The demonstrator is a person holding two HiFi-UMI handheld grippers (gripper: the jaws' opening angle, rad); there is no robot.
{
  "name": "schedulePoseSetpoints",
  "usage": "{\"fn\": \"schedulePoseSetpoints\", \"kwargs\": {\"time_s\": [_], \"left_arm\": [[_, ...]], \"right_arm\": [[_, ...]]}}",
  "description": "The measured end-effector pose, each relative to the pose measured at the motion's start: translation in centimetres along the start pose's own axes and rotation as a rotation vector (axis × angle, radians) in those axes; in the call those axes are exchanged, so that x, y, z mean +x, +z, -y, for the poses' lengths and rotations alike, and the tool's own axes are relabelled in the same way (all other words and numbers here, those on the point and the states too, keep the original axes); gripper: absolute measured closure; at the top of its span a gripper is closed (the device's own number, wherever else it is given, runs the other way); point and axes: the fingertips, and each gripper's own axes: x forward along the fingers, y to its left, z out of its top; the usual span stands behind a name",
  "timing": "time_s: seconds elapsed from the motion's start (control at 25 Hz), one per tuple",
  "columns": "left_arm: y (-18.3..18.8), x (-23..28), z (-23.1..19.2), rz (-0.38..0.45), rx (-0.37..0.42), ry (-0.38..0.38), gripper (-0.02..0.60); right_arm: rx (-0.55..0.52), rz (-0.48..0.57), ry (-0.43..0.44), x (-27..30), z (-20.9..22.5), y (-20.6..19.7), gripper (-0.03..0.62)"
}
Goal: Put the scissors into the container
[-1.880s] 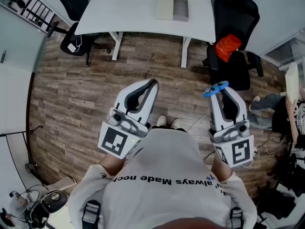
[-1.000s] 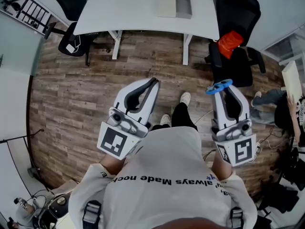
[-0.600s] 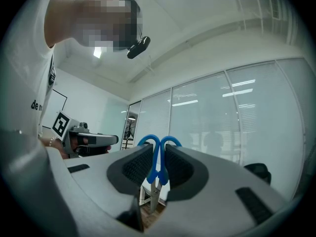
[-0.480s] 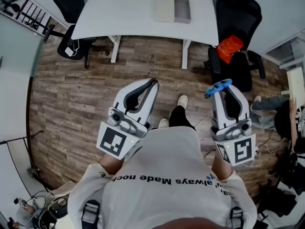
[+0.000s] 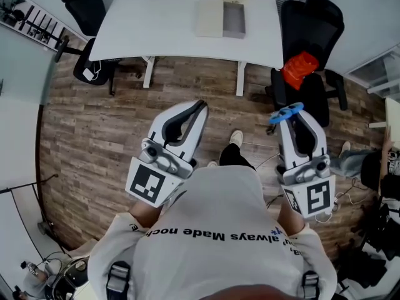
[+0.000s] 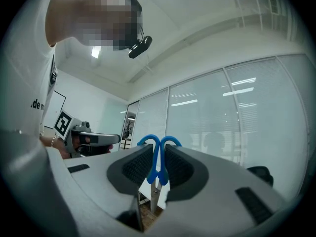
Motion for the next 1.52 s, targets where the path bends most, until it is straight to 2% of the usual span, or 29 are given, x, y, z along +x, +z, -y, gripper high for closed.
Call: {"fn": "schedulePoseSetpoints", "kwargs": {"time_s": [0.36, 1.0, 1.52], "left_arm": [[-1.0, 5.3, -1.3, -0.002, -0.001, -0.004, 0.555], [-3.2, 14.2, -3.4, -0.01, 0.002, 0.032, 0.555], [-5.0, 21.0, -2.3, -0.015, 0.006, 0.028, 0.555]], "right_arm": [[0.012, 0.0, 0.003, 2.6, 4.8, -0.8, 0.508], [0.034, 0.008, 0.048, 7.1, 13.1, -2.1, 0.508], [0.045, 0.013, 0.059, 7.3, 19.8, -3.1, 0.508]]}}
